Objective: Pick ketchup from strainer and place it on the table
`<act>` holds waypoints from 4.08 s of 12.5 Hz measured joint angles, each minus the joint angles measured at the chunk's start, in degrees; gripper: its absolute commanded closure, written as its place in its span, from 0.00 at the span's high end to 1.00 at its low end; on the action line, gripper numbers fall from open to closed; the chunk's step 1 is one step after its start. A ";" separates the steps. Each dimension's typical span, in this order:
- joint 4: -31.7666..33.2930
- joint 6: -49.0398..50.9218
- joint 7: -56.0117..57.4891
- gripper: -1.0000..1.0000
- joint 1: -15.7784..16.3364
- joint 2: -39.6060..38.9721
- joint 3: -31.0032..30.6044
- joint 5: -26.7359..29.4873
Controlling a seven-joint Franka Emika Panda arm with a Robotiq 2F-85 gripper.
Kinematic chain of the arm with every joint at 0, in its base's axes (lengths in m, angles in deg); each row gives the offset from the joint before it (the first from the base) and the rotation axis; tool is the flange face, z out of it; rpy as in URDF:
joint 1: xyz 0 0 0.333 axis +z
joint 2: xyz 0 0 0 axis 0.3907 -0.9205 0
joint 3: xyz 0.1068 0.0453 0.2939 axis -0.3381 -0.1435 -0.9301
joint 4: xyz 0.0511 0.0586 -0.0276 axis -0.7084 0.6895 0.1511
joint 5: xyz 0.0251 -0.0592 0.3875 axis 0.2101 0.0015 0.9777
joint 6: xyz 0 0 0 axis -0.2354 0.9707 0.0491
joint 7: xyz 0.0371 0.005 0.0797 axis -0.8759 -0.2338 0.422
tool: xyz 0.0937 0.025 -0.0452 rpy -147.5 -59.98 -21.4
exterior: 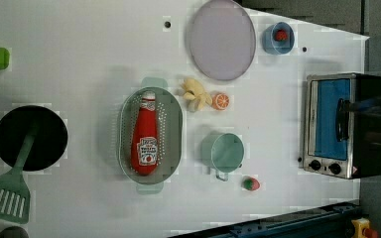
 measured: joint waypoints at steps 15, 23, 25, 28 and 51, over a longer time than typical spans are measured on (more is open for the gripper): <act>19.58 -35.53 -0.68 1.00 3.94 -15.56 -28.70 -3.61; 26.07 -49.01 -1.15 1.00 2.75 -34.66 -25.29 -16.45; 25.85 -50.89 -1.68 1.00 2.78 -37.71 -24.56 -20.44; 24.95 -53.85 -5.16 1.00 4.06 -42.87 -22.47 -24.94; 9.96 -29.79 -12.05 0.60 4.07 -22.58 -25.82 -5.05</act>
